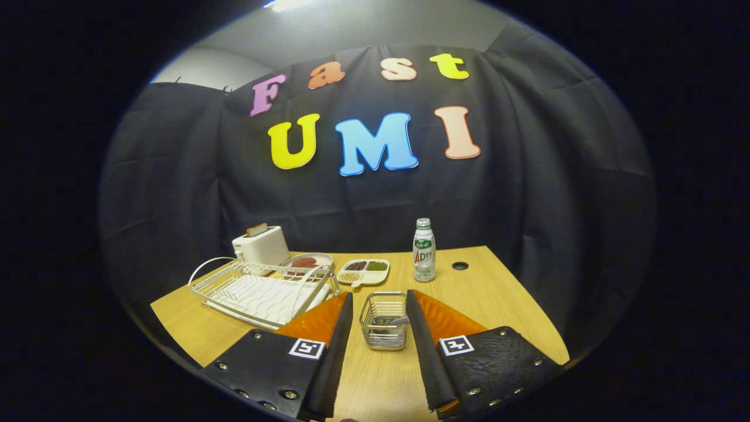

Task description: Take the plate from the dish rack, then take the spoon from the basket and place it into the plate.

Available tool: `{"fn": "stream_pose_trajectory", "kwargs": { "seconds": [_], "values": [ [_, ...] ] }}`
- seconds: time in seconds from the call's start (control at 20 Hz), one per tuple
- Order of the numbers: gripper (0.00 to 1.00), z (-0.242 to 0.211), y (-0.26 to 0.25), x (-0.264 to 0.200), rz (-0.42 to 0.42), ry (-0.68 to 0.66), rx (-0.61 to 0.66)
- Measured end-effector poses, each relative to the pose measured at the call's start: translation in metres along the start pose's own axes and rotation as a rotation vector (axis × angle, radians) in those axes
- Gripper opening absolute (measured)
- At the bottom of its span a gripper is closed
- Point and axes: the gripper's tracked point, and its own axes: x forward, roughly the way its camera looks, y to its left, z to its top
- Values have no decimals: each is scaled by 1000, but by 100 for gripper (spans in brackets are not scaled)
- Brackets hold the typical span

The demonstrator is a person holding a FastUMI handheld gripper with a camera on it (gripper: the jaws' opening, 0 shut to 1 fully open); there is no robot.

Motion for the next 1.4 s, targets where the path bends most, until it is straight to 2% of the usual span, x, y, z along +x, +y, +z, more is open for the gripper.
{"fn": "stream_pose_trajectory", "kwargs": {
  "seconds": [0.35, 0.7, 0.85, 0.9, 1.0, 1.05, 1.1, 1.25, 1.3, 1.4],
  "values": [
    [57, -10, -20, 32, -36, -75, -24],
    [57, -57, -28, 78, -33, -50, 16],
    [52, -63, -28, 96, -24, -43, 19],
    [50, -64, -31, 97, -46, -39, 7],
    [24, -70, -28, 100, -31, -22, 18],
    [24, -68, -27, 100, -28, -24, 38],
    [14, -73, -28, 100, -37, -12, 39],
    [8, -70, -19, 99, -16, 21, 38],
    [7, -59, -12, 92, 5, 5, 51],
    [7, -45, -14, 86, -8, 7, 12]
  ]
}}
